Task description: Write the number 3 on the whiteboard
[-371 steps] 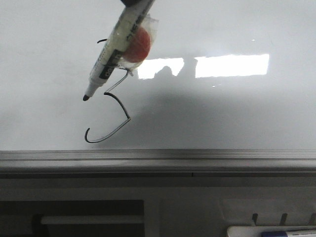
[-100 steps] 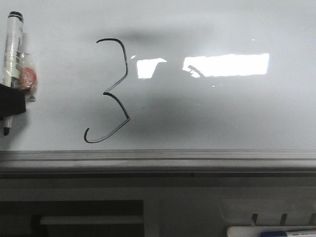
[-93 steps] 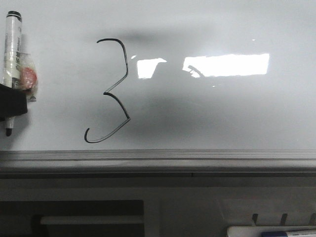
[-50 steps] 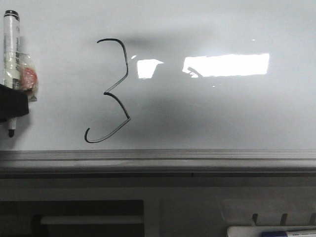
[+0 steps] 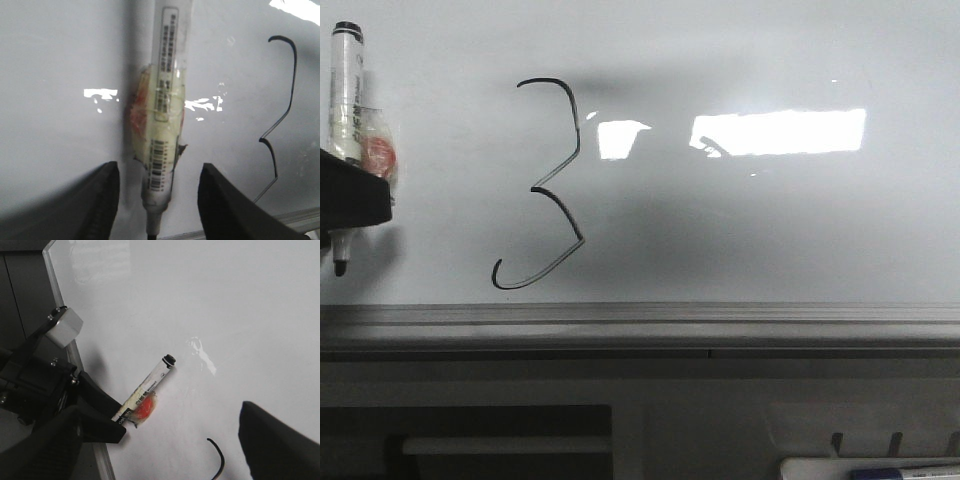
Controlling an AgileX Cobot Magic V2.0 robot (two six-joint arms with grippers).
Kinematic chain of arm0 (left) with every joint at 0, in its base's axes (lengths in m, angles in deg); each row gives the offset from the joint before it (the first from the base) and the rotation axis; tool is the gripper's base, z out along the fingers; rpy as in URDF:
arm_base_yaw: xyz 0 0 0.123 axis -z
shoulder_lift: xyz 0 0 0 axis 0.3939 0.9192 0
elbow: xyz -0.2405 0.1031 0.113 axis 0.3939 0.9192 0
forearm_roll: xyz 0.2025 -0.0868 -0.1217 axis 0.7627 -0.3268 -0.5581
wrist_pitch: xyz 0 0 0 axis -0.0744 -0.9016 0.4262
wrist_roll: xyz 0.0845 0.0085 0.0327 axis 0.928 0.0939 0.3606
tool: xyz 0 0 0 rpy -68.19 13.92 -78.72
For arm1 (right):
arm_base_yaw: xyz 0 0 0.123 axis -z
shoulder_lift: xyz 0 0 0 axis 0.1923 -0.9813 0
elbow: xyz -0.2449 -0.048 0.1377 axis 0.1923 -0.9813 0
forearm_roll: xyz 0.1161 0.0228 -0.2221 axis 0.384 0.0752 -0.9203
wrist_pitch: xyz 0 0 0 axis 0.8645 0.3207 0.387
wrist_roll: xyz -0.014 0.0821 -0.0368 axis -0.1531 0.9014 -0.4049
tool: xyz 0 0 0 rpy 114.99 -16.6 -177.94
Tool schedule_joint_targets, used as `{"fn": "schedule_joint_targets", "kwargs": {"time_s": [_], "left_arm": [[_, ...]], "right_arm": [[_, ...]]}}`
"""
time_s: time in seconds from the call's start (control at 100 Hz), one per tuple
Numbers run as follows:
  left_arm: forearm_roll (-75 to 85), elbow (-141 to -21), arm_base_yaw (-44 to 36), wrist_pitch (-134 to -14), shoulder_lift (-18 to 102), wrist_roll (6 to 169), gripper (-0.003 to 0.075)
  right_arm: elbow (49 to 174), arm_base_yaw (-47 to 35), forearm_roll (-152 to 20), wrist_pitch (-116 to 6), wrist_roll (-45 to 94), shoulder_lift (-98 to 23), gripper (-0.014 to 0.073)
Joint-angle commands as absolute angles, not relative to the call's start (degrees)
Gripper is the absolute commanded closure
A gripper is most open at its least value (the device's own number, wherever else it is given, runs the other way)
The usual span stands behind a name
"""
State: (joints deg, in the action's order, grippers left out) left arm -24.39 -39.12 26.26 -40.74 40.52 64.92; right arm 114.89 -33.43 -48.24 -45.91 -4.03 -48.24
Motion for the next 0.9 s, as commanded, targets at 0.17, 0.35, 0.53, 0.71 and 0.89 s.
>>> {"fn": "schedule_joint_targets", "kwargs": {"time_s": [0.17,0.35,0.53,0.71,0.89], "left_arm": [[-24.1,-40.4,26.1,-37.8,33.5,68.7,0.0366],[-23.9,-40.3,26.1,-41.5,25.3,74.3,0.0462],[-22.3,-40.3,26.1,-42.9,16.0,81.5,0.0741],[-21.5,-40.3,26.1,-45.2,8.7,88.2,0.0741],[-21.5,-40.0,26.1,-48.6,4.6,91.3,0.0741]], "right_arm": [[116.7,-33.2,-47.3,-48.0,-4.0,-46.3,0.0039],[116.4,-33.2,-47.3,-46.4,-4.0,-43.9,0.0511],[111.8,-33.2,-47.1,-47.5,-4.0,-38.1,0.0634],[99.1,-33.2,-47.0,-56.7,-4.0,-27.8,0.0634],[83.7,-33.3,-45.5,-67.0,-4.0,-14.0,0.0635]]}}
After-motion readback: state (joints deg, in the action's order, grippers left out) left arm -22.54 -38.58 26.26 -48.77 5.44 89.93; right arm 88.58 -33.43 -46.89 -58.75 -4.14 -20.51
